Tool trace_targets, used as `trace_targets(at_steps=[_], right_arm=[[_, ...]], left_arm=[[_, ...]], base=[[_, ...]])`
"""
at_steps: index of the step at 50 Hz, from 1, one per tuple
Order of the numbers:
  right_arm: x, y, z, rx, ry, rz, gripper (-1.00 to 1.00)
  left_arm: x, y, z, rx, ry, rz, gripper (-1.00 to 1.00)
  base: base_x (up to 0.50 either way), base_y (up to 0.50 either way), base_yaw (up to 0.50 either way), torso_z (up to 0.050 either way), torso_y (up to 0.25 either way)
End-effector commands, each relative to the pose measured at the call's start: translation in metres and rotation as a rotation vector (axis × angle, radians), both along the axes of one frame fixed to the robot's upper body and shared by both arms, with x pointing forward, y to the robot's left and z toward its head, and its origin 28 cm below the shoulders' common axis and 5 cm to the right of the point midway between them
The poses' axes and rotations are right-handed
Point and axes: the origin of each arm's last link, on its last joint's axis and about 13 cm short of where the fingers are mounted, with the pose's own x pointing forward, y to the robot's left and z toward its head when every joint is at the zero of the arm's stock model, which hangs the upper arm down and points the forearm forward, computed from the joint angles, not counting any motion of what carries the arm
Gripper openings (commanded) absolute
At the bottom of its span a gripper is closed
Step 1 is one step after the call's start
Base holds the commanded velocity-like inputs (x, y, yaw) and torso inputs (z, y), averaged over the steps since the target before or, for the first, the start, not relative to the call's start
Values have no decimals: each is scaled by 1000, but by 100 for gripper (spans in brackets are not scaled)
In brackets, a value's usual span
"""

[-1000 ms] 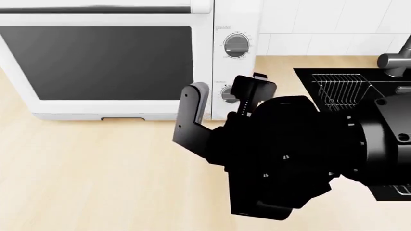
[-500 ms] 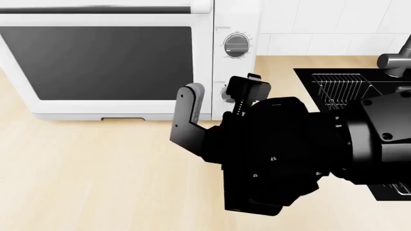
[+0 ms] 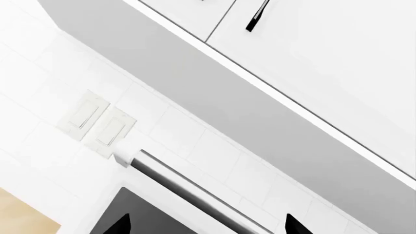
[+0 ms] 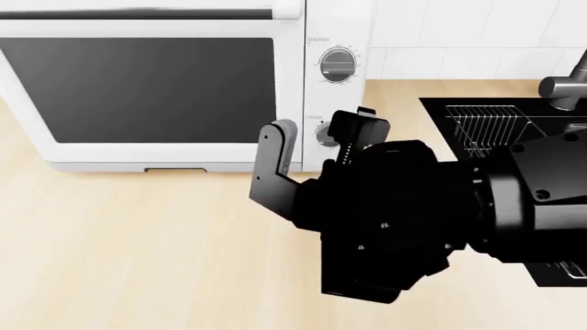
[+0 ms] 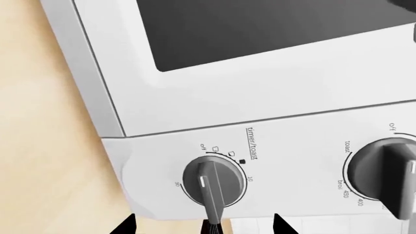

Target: Turn on the toaster oven by setting the timer.

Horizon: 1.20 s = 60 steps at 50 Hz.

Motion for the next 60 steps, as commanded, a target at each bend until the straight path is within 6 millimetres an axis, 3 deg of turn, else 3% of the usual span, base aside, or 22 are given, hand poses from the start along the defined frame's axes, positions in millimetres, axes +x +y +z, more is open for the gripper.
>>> trace_targets(at_steps=[1,60], right_arm=[[3,1,-1,-2,-4,-1,100],[9,5,-1,-6,-21,-1,100]], left_arm=[[0,0,0,0,-1,-1,100],[0,1,0,-12,-3,-7,100]], base=[[0,0,0,0,0],[0,0,0,0,0]])
